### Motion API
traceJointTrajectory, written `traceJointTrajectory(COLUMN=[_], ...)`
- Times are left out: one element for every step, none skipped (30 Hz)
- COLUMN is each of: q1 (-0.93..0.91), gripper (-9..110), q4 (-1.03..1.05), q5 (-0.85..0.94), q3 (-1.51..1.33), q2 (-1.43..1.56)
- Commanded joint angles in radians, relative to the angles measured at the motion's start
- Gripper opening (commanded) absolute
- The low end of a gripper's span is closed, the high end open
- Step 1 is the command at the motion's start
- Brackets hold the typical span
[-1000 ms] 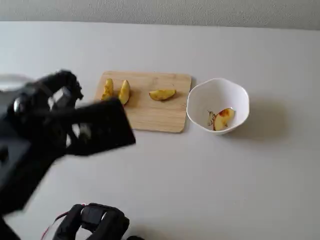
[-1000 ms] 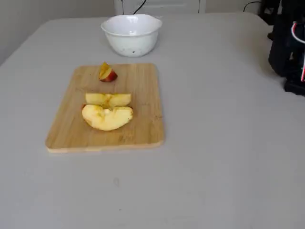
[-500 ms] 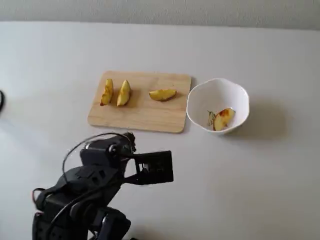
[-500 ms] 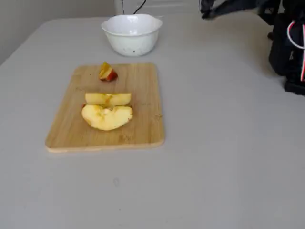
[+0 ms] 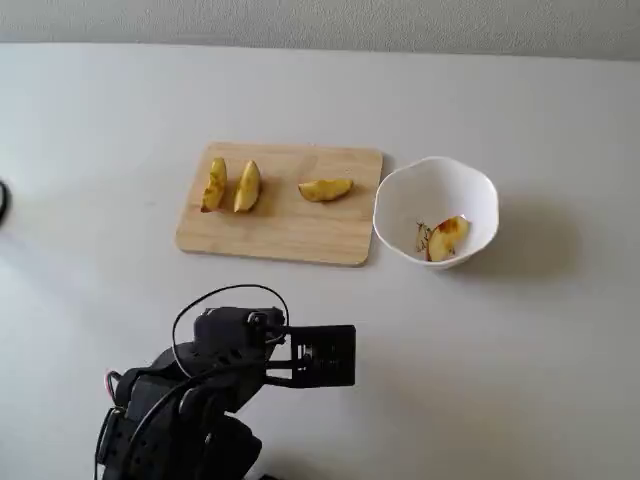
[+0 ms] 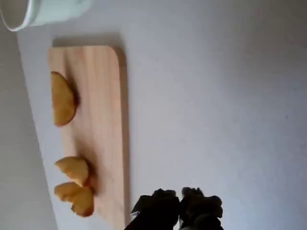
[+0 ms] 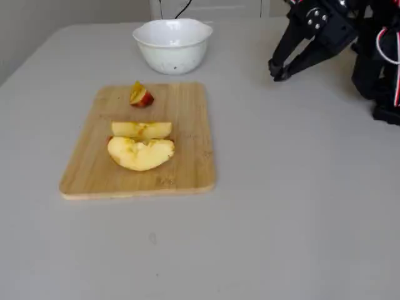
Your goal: Pick up the second from the right apple slice from the cutting board and place it into the bowl
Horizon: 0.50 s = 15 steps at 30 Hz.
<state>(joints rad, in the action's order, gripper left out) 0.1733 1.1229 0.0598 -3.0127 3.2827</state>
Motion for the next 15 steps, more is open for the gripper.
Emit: traceJointTrajectory(q1=[-0.002,-0.002,0.0,0.003,0.006,0.006,0.006,0.006,0.006,0.006,0.006,0.006,0.006,0.006,0.006], gripper=[0,0,0,0,0,0,0,0,0,0,0,0,0,0,0], q4=[-0.005,-0.005,-0.005,-0.005,-0.005,-0.005,-0.005,-0.005,-0.005,-0.005,-0.005,-0.005,-0.005,-0.005,-0.005], q5=[0.011,0.011,0.011,0.015,0.018,0.018,0.018,0.018,0.018,0.018,0.018,0.018,0.018,0.018,0.018], q3=[0.002,0.002,0.002,0.0,0.0,0.0,0.0,0.0,0.0,0.0,0.0,0.0,0.0,0.0,0.0], q2=[0.009,0.009,0.009,0.009,0.009,0.009,0.009,0.009,0.009,0.009,0.009,0.009,0.009,0.009,0.009])
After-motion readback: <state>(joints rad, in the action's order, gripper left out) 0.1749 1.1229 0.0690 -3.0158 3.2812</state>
